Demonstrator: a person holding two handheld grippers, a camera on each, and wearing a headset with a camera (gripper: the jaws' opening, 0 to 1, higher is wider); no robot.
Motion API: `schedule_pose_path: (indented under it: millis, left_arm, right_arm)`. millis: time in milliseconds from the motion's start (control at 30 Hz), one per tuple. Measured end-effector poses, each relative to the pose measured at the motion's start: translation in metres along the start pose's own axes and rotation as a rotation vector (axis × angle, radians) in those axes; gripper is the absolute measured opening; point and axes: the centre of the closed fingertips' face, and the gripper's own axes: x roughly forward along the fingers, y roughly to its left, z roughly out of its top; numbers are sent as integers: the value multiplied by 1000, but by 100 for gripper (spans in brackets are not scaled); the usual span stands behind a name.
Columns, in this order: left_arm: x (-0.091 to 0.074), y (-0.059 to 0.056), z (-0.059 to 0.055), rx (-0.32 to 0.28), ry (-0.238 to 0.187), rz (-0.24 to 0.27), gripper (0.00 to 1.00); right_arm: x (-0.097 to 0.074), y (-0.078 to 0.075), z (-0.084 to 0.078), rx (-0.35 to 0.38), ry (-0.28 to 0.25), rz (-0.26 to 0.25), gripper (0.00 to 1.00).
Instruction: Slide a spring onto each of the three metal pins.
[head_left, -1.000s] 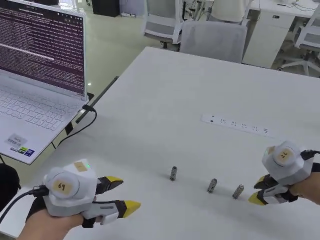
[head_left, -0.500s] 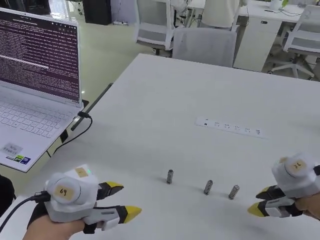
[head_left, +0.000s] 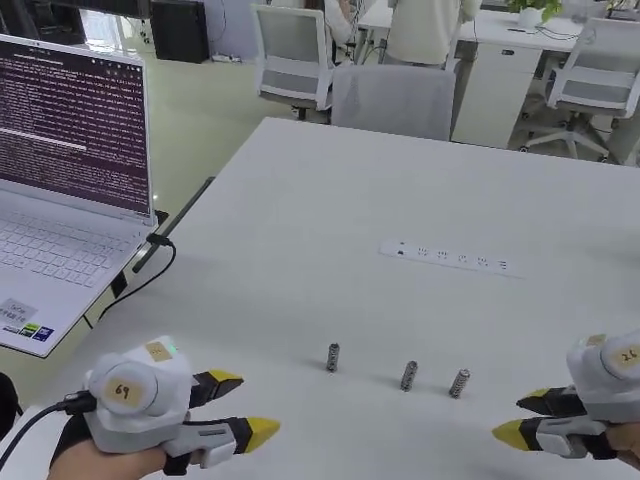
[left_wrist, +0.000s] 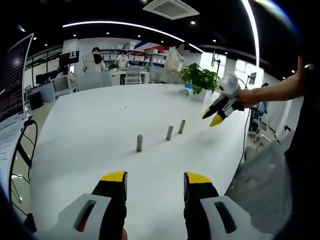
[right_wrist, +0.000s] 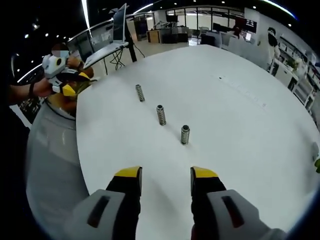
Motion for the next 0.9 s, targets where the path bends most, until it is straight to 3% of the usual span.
schedule_pose_path:
  millis: [333,600,900]
  left_arm:
    - [-2,-1,0,-4,-3,-6,40]
    - [-5,0,3,-9,-15,-4,42]
    - [-9,1,9,-19,-35,7,44]
  right_arm:
    - [-10,16,-9,46,-60,1,44]
    - [-23,26,-5,96,-159,-13,50]
    - [-35,36,0,130,-221,-27,56]
